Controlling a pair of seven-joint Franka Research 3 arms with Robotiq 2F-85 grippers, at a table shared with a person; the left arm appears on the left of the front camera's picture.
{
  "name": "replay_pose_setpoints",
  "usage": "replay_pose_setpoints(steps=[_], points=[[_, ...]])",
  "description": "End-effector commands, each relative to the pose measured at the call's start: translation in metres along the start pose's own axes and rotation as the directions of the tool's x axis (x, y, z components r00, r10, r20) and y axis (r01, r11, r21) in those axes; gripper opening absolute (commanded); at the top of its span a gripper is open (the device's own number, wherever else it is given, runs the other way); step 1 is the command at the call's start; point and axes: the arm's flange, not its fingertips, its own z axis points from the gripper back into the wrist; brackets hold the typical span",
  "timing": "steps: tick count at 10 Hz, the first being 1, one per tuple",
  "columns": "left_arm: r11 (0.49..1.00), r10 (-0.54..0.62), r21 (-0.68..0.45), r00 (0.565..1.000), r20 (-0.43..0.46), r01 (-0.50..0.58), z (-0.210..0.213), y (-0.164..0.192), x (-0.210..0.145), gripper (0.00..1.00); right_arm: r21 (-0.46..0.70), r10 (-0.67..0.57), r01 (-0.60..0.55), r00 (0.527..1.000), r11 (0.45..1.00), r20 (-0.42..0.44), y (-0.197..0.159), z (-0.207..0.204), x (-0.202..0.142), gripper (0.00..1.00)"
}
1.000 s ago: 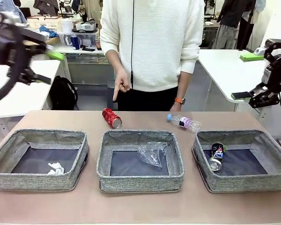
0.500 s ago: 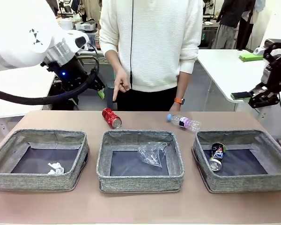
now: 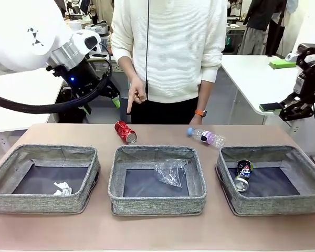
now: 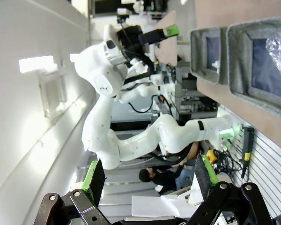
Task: Sort the waste into the appropriate baskets.
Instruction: Pick up the waste item pointed out by the person.
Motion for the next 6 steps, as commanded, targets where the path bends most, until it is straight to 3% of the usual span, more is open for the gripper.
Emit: replay_pose_setpoints(steps=[1, 2, 5, 6], points=[[0.995, 0.094, 0.050, 0.992, -0.082, -0.091, -0.024, -0.009, 0.034, 1.00, 0.023, 0.014, -0.014, 1.000, 1.000, 0.001, 0.002, 0.000, 0.000, 1.00], [0.993, 0.116, 0.032, 0.987, -0.109, -0.113, -0.035, -0.018, 0.051, 1.00, 0.023, 0.014, -0.014, 1.000, 1.000, 0.001, 0.002, 0.000, 0.000, 1.00], [0.938, 0.346, 0.030, 0.937, -0.043, -0.345, -0.081, -0.023, 0.100, 1.00, 0.023, 0.014, -0.014, 1.000, 1.000, 0.001, 0.002, 0.000, 0.000, 1.00], [0.935, 0.355, 0.038, 0.928, -0.111, -0.353, -0.096, -0.021, 0.108, 1.00, 0.023, 0.014, -0.014, 1.000, 1.000, 0.001, 0.002, 0.000, 0.000, 1.00]])
